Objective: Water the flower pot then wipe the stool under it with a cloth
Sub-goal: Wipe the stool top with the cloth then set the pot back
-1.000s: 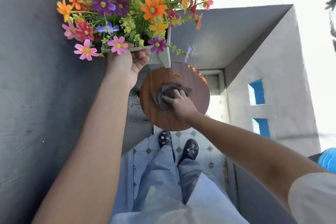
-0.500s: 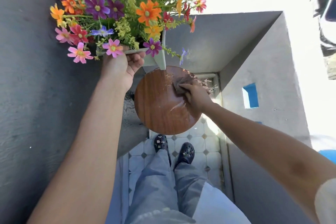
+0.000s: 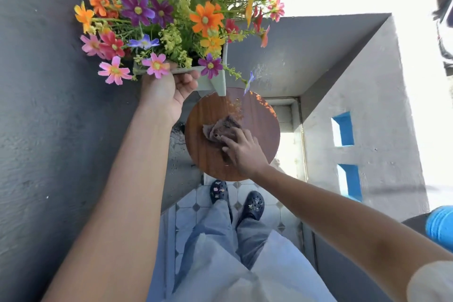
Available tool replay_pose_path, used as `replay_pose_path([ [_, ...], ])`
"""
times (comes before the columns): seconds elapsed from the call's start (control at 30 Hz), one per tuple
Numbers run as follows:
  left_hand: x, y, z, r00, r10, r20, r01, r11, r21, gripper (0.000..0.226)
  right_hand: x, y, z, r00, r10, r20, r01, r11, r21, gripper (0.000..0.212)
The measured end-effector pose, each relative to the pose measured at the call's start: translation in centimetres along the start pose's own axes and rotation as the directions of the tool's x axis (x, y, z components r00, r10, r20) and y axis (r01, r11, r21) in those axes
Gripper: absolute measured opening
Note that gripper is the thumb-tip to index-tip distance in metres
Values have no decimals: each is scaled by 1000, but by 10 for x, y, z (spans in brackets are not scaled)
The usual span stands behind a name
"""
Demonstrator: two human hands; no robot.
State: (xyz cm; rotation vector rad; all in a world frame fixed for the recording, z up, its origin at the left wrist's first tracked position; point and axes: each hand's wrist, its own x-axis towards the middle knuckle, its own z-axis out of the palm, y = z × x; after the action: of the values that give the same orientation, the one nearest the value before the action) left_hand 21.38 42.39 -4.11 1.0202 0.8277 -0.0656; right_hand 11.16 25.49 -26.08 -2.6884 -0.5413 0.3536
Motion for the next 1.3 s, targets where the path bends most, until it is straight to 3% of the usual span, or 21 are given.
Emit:
replay_pose_path([
  [0.07,1,1,0,1000,-2,3,2,1000,-4,27,-7,-3,9,999,-35,15,35,999,-3,51],
  [0.17,3,3,4,1000,9,15,-9,1000,-4,30,-6,-10,18,999,-49,11,48,996,73,43],
  [0.27,6,6,9,999,23,27,-23,1000,-6,31,3,-31,30,976,-213,47,207,972,112,40],
  [0.37,12,8,14,999,18,44,-16,999,-35,23,20,-55,41,940,-305,152,301,953,46,55],
  [0.53,20,8,20,998,23,50,-21,999,-31,16,66,-54,28,881,-404,245,432,899,-68,50],
  [0.6,22,7,21,999,18,45,-16,999,-38,22,92,-32,12,908,-350,232,377,923,-82,51],
  [0.7,25,7,19,999,15,40,-14,999,-31,26,116,16,-18,993,-59,98,64,997,-51,52],
  [0.77,27,6,17,999,12,38,-11,1000,-25,27,111,50,-31,990,138,28,-138,990,-13,50],
  [0.83,29,5,15,1000,17,24,-16,1000,-17,28,96,73,-39,970,238,37,-240,970,48,51],
  [0.93,31,1,13,1000,20,16,-19,1000,-22,23,84,79,-43,963,262,60,-267,958,104,52],
  [1.03,31,-5,11,1000,15,11,-15,1000,-27,20,95,59,-39,955,297,-11,-295,951,96,47],
  [1.3,27,-16,12,1000,2,-8,-2,1000,-23,23,108,-52,9,976,204,76,-215,956,200,45],
])
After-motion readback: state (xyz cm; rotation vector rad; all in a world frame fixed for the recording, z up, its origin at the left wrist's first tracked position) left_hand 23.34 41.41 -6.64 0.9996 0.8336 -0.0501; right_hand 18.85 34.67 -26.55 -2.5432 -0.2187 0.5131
